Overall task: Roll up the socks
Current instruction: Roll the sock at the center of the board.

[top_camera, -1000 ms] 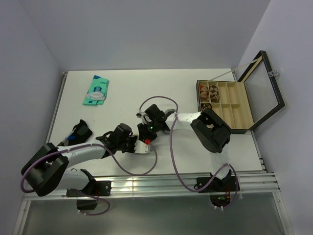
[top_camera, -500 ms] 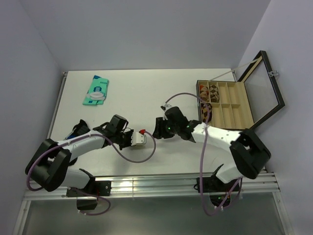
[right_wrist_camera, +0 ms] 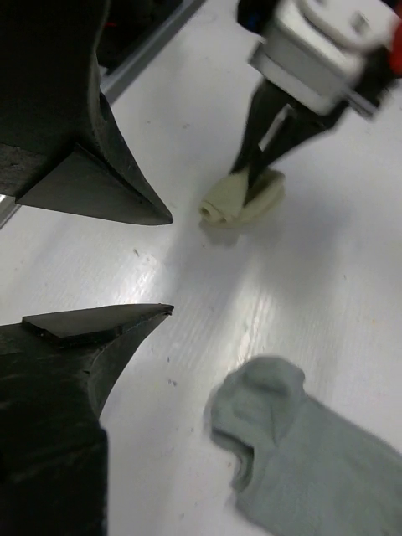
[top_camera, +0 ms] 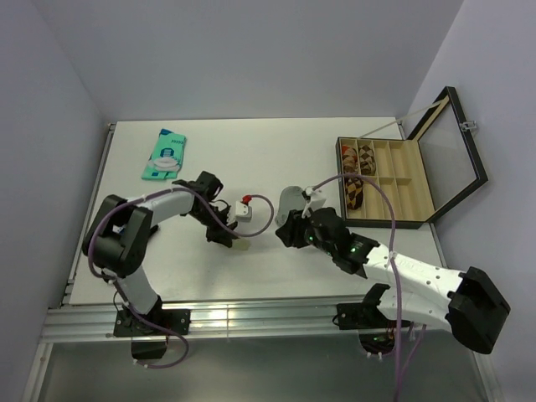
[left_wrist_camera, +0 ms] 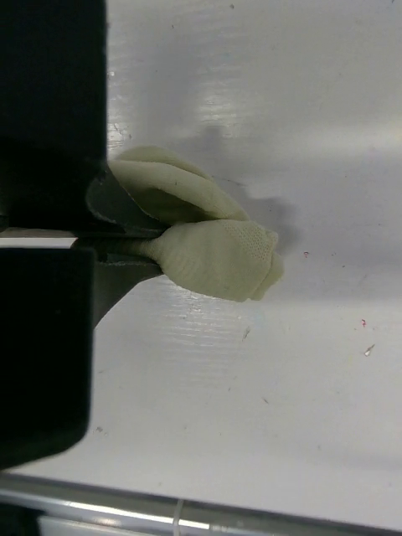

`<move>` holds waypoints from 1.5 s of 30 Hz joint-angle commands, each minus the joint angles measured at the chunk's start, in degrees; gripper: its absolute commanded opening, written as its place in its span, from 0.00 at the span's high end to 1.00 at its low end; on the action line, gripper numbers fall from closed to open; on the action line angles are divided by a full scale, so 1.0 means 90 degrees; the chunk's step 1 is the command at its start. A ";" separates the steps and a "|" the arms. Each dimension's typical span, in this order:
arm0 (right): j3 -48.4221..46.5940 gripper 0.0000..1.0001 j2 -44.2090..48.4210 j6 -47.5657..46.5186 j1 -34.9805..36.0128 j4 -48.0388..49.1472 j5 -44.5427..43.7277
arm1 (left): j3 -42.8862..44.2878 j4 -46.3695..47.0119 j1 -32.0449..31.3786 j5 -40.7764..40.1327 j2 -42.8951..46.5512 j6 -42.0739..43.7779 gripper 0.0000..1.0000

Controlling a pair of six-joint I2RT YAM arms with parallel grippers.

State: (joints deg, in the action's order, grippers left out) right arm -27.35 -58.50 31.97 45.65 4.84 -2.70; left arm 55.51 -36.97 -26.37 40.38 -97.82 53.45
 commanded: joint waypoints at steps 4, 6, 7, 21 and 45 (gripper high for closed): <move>-0.0163 0.52 -0.0023 -0.0846 0.1428 0.0478 -0.1525 | 0.0999 -0.1994 0.0147 0.0201 -0.1238 0.0662 1.00; -0.0261 0.53 -0.0285 -0.1080 0.1859 0.0517 -0.1847 | 0.1330 -0.2414 0.0147 0.0201 -0.1599 0.0692 1.00; -0.0281 0.53 -0.0364 -0.1178 0.1968 0.0613 -0.1887 | 0.1439 -0.2580 0.0147 0.0201 -0.1718 0.0740 1.00; -0.1891 0.50 -0.2825 -0.2760 0.2936 0.0771 -0.1810 | 0.2738 -0.4417 0.0166 0.0220 -0.3329 0.1092 1.00; -0.3074 0.45 -0.4896 -0.3132 0.3414 0.0517 -0.2385 | 0.3012 -0.4203 0.0166 0.0132 -0.3604 0.0614 1.00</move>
State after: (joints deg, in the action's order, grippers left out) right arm -52.75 -101.69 4.75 75.99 8.64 -20.69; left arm 81.82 -80.31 -24.73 46.70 -128.35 57.52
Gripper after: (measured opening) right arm 0.546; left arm 0.060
